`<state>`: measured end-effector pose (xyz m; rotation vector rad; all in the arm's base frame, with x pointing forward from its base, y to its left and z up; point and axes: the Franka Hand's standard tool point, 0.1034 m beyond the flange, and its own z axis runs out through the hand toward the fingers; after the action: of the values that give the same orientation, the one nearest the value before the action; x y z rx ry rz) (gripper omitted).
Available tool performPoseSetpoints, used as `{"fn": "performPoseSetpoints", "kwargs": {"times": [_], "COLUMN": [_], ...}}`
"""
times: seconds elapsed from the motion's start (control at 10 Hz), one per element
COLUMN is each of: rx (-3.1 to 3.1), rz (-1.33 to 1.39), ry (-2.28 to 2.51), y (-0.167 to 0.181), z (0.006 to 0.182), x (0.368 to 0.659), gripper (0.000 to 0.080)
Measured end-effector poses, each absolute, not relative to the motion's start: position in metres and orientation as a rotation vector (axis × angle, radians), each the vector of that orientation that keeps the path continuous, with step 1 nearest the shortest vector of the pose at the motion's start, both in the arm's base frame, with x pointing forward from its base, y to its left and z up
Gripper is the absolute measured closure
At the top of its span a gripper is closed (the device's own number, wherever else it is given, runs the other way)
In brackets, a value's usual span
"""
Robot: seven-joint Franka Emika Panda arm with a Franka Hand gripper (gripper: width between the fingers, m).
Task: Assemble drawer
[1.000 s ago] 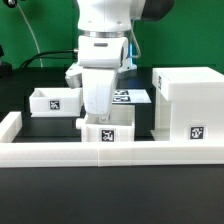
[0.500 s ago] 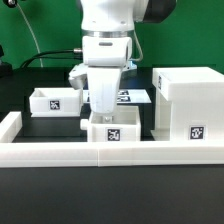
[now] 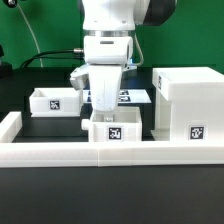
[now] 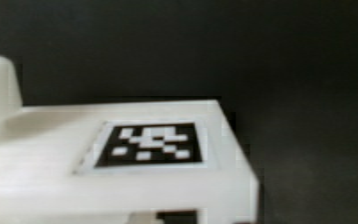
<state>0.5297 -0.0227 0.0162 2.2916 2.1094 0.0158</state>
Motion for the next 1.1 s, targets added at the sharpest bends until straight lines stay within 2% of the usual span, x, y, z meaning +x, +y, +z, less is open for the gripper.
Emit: {"fn": "performPoseSetpoints", "kwargs": {"times": [0.3,0.8,1.1], "rx": [2.294,2.189,2.201], "rz": [0.012,-0.019,-0.022], "ry": [2.108,2.199,2.188], "y": [-0.025,-0.004,-0.008], "z": [0.015,0.015,0.014], "x": [0.529,0.539,0.538], "gripper": [0.0758,0.0758,0.0758]}}
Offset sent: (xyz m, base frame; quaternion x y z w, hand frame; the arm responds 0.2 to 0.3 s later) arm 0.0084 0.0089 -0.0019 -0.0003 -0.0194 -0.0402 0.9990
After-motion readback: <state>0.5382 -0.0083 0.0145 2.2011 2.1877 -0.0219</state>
